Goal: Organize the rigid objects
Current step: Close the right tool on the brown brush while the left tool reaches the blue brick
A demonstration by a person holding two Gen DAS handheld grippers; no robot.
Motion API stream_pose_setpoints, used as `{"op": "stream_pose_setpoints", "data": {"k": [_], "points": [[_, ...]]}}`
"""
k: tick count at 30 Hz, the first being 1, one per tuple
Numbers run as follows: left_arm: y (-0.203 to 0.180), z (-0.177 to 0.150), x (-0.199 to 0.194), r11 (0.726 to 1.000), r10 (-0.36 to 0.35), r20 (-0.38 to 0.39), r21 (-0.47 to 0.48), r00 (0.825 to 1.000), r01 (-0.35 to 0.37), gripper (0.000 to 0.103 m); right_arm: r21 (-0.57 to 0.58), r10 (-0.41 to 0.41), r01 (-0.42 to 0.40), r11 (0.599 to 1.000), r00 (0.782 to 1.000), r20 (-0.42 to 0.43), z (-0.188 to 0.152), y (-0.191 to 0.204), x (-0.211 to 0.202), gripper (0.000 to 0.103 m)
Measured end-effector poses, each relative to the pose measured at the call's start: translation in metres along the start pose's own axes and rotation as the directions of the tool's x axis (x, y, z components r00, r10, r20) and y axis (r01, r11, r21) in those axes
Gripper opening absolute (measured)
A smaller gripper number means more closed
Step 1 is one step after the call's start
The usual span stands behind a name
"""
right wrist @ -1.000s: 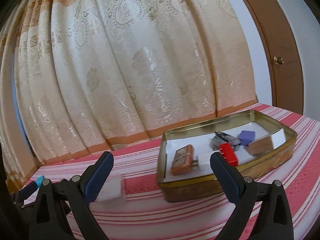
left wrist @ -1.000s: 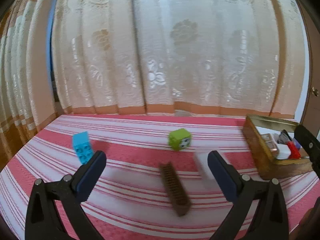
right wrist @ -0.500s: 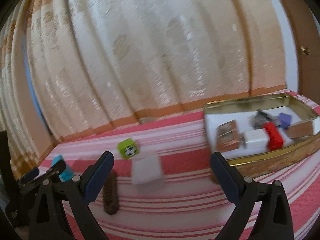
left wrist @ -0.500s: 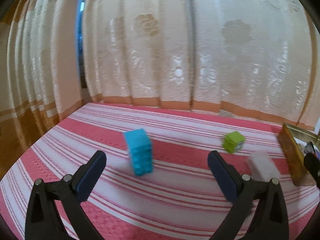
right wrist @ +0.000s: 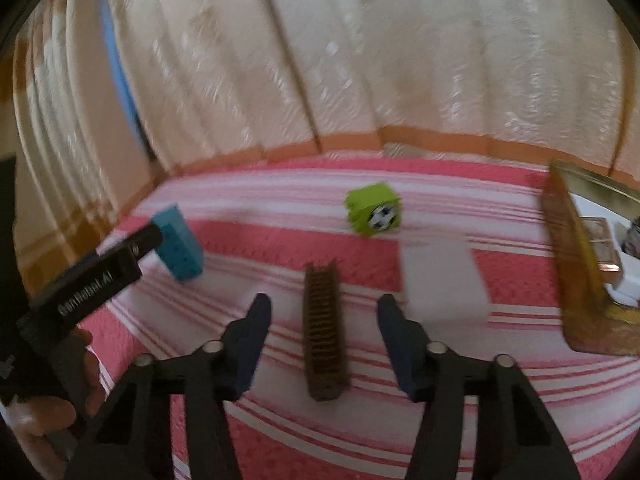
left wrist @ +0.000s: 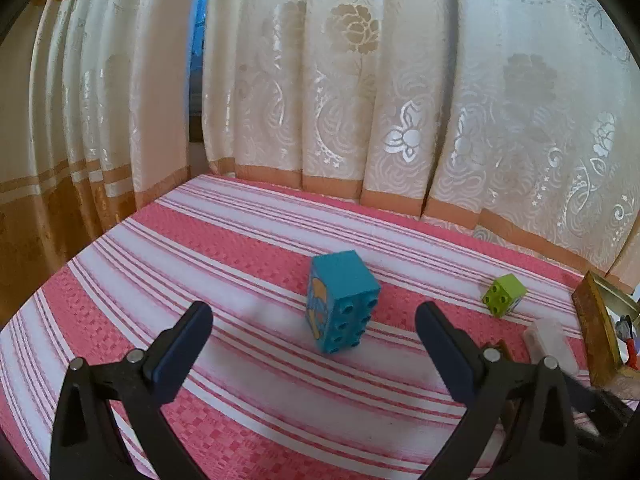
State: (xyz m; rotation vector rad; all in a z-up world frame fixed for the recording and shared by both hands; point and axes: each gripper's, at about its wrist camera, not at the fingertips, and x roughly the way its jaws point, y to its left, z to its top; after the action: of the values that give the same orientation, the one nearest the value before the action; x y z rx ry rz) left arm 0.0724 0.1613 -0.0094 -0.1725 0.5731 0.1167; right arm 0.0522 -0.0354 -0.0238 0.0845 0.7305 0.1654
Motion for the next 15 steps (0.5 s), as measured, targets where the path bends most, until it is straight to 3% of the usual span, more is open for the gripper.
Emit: {"op": "stream_pose_setpoints", "data": {"k": [6, 10, 12, 15], "points": [[-0.008, 0.002, 0.005, 1.0, 0.017, 0.003, 0.023, 1.0, -0.017, 0.103, 0.0, -0.016, 0.016, 1.0, 0.991, -0.132, 0.0, 0.0, 0.026, 0.046], [-0.009, 0.005, 0.015, 1.0, 0.018, -0.026, -0.001, 0.999, -0.018, 0.103, -0.017, -0.031, 0.029, 0.999, 0.991, -0.131, -0.001, 0.004, 0.024, 0.043], [-0.011, 0.007, 0.02, 1.0, 0.028, -0.034, -0.011, 0.999, -0.028, 0.102, -0.027, -0.033, 0.029, 0.999, 0.991, -0.132, -0.001, 0.004, 0.023, 0.029], [-0.012, 0.01, 0.027, 0.998, 0.058, -0.048, -0.016, 0.997, -0.059, 0.102, -0.005, -0.001, 0.0, 1.0, 0.991, -0.13, -0.001, -0.002, 0.024, 0.029]]}}
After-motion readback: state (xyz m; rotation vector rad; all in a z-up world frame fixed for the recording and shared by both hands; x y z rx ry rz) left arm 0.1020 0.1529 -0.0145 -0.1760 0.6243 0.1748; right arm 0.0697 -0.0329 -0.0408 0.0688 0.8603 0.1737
